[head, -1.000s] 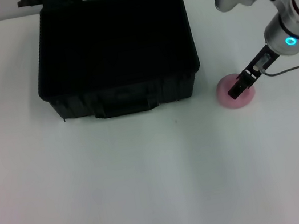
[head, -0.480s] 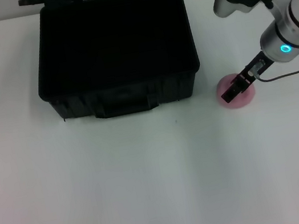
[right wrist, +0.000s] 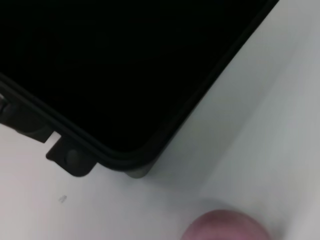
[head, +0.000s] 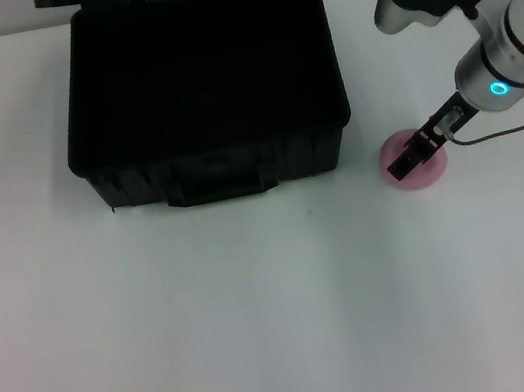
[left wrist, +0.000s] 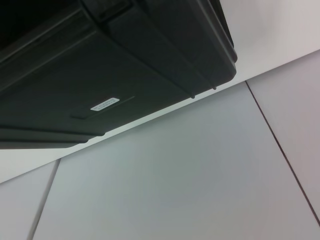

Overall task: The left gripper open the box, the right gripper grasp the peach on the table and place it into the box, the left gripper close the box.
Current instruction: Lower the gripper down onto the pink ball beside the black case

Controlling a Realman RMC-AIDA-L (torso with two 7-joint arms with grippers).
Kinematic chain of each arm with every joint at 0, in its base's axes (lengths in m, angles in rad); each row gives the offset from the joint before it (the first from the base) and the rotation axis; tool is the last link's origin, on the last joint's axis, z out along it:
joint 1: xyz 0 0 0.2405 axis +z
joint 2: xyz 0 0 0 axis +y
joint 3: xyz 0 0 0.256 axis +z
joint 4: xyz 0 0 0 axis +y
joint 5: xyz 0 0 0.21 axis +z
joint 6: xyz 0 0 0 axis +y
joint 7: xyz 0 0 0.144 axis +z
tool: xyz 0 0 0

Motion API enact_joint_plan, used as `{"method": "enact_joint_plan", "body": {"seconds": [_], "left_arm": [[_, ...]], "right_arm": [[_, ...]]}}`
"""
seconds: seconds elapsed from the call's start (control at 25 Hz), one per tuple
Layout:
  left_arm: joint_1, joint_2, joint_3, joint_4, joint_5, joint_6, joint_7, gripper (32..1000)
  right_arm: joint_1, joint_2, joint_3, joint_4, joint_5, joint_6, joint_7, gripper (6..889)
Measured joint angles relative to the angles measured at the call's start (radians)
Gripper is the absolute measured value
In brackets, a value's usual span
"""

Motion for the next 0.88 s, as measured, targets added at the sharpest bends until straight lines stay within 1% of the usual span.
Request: {"method": "enact_joint_plan", "body": {"seconds": [0.48, 0.88], "left_arm": [[-0.001, -0.0008, 0.000, 0.000, 0.000, 0.002, 0.000, 501], [-0.001, -0.0008, 0.000, 0.000, 0.000, 0.003, 0.002, 505]], "right_arm": [[0.000, 0.000, 0.001, 0.009, 0.000, 0.003, -0.001, 721], [-0.001, -0.002, 0.002, 0.005, 0.000, 0.011, -0.004, 325]]}}
